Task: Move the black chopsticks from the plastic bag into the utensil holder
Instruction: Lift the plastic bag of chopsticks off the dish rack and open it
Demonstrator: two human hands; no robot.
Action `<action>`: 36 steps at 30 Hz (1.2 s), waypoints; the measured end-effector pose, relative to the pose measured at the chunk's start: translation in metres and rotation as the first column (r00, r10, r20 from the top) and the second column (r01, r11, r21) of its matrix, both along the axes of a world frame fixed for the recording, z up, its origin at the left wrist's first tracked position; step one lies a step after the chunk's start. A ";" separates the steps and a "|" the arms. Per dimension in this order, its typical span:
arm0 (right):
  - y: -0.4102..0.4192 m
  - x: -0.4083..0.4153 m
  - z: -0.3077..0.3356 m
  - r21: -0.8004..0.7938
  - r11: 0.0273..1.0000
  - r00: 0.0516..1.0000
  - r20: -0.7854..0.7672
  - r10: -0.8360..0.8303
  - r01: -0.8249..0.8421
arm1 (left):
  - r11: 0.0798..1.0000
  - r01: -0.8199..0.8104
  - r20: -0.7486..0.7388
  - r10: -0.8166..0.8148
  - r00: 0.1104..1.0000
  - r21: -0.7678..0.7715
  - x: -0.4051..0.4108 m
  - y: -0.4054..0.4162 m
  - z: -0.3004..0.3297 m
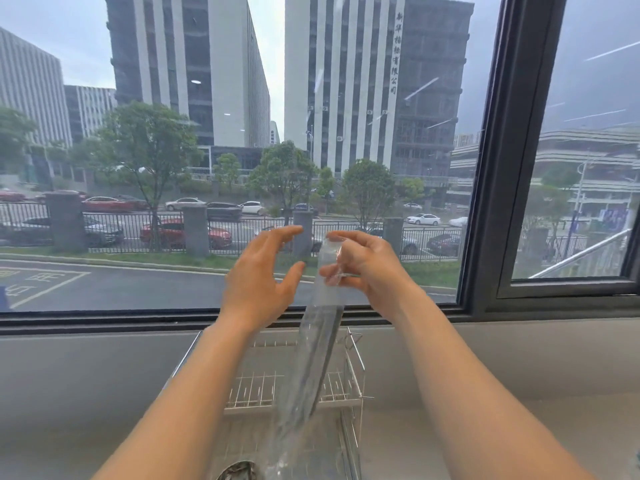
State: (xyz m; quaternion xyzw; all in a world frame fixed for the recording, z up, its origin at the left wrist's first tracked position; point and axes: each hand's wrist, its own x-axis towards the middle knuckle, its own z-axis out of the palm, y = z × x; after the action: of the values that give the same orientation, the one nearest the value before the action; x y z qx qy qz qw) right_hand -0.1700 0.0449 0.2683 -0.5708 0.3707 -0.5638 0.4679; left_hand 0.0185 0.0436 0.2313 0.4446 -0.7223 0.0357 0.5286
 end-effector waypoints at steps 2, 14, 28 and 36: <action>0.006 -0.001 0.005 -0.007 0.999 0.997 -0.064 0.038 -0.038 | 0.997 0.073 0.071 -0.073 0.995 0.007 -0.004 0.008 0.013; 0.023 -0.010 -0.010 0.010 0.994 0.975 -0.197 0.106 -0.106 | 0.904 0.325 0.052 -0.352 0.934 0.277 -0.004 0.027 0.019; 0.025 -0.016 -0.052 0.035 0.994 0.992 -0.074 0.102 -0.100 | 0.988 0.117 0.179 -0.133 0.975 0.098 -0.005 0.023 0.000; 0.021 -0.016 -0.060 0.050 0.997 0.996 -0.066 -0.059 0.063 | 0.994 -0.053 0.055 0.048 0.997 0.098 -0.001 0.022 0.006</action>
State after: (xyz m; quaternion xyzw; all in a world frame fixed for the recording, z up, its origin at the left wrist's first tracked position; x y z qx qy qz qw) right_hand -0.1861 0.0659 0.2085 -0.5647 0.4174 -0.5492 0.4530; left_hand 0.0175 0.0653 0.2375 0.4873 -0.7255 0.0247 0.4853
